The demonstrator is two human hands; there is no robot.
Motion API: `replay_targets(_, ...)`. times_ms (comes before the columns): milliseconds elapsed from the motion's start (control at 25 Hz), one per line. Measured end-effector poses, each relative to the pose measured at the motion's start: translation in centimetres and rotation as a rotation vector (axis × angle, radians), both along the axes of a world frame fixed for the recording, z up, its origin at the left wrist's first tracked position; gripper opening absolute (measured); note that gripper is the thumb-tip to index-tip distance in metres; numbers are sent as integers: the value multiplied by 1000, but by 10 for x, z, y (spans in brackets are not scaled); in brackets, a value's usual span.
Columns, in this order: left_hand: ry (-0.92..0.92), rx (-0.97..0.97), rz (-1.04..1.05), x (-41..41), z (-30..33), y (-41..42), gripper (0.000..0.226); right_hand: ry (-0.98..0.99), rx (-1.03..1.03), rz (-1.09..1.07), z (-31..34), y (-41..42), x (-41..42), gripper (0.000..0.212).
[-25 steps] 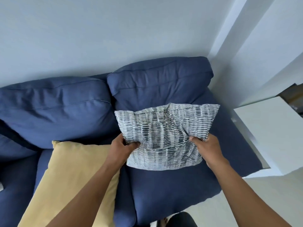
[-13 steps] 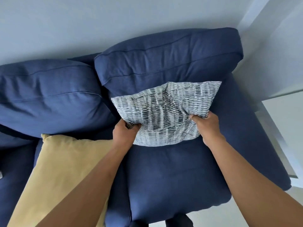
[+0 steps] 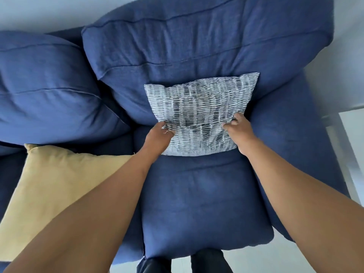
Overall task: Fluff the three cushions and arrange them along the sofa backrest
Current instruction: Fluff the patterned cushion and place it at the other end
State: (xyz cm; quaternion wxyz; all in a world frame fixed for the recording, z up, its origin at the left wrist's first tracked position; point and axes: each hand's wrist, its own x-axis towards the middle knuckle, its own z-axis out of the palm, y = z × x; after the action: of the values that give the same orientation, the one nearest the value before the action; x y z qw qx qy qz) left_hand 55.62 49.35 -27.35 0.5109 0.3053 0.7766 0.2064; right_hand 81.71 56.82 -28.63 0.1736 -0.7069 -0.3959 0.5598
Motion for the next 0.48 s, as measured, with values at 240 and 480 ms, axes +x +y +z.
replay_targets(240, 4, -8, 13, 5, 18, -14, 66, 62, 1, 48, 23, -27, -3, 71)
replay_targets(480, 20, 14, 55, 3, 48, -93, 63, 71, 77, 219, 66, -80, -26, 67)
